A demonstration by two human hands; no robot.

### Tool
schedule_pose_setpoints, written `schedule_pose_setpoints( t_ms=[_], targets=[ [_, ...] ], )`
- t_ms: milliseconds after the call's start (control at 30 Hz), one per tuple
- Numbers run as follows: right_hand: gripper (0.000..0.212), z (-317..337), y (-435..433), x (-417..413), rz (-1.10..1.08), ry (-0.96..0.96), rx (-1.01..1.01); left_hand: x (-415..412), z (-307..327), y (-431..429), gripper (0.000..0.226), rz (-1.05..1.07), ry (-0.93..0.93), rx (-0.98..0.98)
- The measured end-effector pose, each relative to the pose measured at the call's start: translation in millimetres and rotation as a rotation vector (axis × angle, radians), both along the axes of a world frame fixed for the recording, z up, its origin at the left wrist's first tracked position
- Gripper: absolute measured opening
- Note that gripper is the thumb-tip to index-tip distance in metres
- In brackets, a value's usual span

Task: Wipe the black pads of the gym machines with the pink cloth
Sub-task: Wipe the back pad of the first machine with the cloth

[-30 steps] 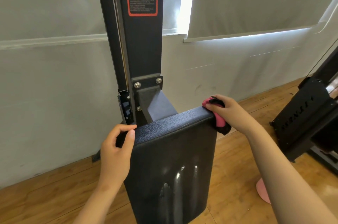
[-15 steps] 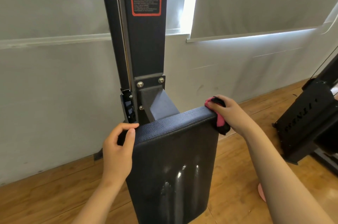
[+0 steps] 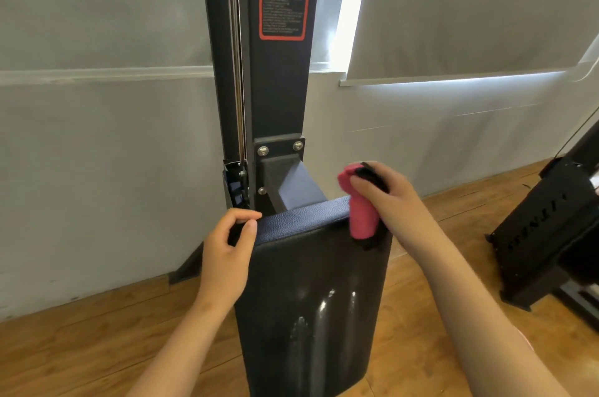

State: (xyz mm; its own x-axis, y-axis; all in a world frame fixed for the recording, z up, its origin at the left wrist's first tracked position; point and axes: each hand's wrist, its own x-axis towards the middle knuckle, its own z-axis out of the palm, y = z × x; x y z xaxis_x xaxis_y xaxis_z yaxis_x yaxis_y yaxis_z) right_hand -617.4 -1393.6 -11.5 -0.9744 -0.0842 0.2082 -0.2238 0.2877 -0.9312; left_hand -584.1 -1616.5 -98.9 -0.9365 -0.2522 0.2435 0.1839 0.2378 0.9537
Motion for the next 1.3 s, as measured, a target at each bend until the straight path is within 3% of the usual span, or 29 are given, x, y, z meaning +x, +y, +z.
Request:
schedule_pose_setpoints(
  t_ms=[133, 233, 300, 400, 600, 733, 800, 900, 1000, 1100, 1300],
  targets=[
    [0.029, -1, -47, 4, 0.139, 0.013, 0.018, 11, 13, 2, 0.031, 0.103, -0.001, 0.055],
    [0.054, -1, -80, 18, 0.169, 0.058, 0.03, 32, 31, 4, 0.021, 0.187, 0.114, 0.075],
    [0.062, -4, -103, 30, 0.19, 0.129, 0.059, 44, 39, 6, 0.021, 0.081, 0.108, 0.175],
    [0.063, -8, -130, 50, 0.26, 0.173, 0.06, 55, 45, 4, 0.042, -0.021, 0.088, 0.354],
    [0.064, -18, -146, 71, 0.405, 0.14, 0.048, 61, 46, -21, 0.063, 0.049, 0.074, 0.444],
    [0.053, -36, -151, 81, 0.519, 0.056, 0.04, 63, 32, -28, 0.065, 0.134, -0.018, 0.484],
    [0.049, -40, -148, 79, 0.557, 0.028, 0.034, 65, 25, -29, 0.054, 0.154, -0.055, 0.49],
    [0.037, -43, -140, 65, 0.441, 0.215, 0.158, 63, 15, -29, 0.023, 0.187, -0.073, 0.533],
    [0.024, -52, -132, 41, 0.162, 0.546, 0.53, 57, 7, -30, 0.016, 0.241, -0.11, 0.49],
    [0.023, -62, -130, 23, -0.034, 0.627, 0.751, 49, -1, -30, 0.021, 0.172, -0.145, 0.425],
    [0.032, -78, -134, 15, -0.165, 0.721, 0.761, 34, -11, -27, 0.017, 0.16, -0.208, 0.402]
  ],
)
